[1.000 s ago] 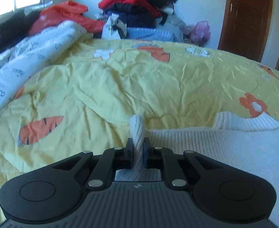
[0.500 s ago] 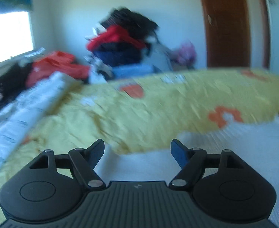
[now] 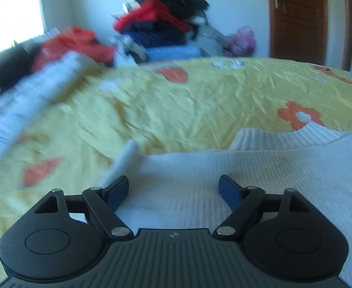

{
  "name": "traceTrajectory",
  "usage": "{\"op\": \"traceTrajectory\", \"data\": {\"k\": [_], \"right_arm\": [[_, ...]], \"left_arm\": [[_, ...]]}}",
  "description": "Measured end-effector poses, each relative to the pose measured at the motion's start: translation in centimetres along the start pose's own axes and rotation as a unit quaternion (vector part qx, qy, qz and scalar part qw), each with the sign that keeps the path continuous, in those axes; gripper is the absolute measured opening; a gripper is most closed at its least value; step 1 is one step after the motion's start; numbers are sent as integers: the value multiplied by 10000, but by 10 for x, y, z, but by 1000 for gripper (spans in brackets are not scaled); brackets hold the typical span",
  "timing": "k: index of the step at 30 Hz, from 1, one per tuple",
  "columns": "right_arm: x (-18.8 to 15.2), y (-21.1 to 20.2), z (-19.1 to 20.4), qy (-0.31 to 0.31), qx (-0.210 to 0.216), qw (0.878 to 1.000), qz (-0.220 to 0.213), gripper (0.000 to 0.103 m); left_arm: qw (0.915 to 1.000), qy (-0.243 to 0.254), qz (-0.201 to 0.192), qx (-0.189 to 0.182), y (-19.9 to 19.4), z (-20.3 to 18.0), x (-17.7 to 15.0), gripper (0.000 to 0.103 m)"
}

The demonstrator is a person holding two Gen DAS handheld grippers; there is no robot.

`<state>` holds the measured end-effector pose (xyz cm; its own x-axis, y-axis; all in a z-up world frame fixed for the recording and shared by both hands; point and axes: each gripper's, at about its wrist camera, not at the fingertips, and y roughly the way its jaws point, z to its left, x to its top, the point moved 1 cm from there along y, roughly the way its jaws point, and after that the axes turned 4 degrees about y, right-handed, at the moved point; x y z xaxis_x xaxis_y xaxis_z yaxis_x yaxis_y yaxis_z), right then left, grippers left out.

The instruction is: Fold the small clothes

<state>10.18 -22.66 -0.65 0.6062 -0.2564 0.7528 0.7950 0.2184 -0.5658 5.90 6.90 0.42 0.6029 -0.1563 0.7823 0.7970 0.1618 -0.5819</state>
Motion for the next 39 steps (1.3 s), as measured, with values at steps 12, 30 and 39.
{"op": "traceTrajectory", "data": {"k": [12, 30, 39], "right_arm": [[-67, -38, 40, -1318, 74, 9911, -166, 85], [-116, -86, 60, -1620, 235, 9861, -271, 91], [-100, -111, 76, -1523, 224, 9880, -134, 91]], "left_arm": [[9980, -50, -363, -515, -51, -29, -59, 85], [9959, -373, -31, -822, -87, -20, -79, 89], [9977, -245, 204, -590, -104, -29, -71, 87]]}}
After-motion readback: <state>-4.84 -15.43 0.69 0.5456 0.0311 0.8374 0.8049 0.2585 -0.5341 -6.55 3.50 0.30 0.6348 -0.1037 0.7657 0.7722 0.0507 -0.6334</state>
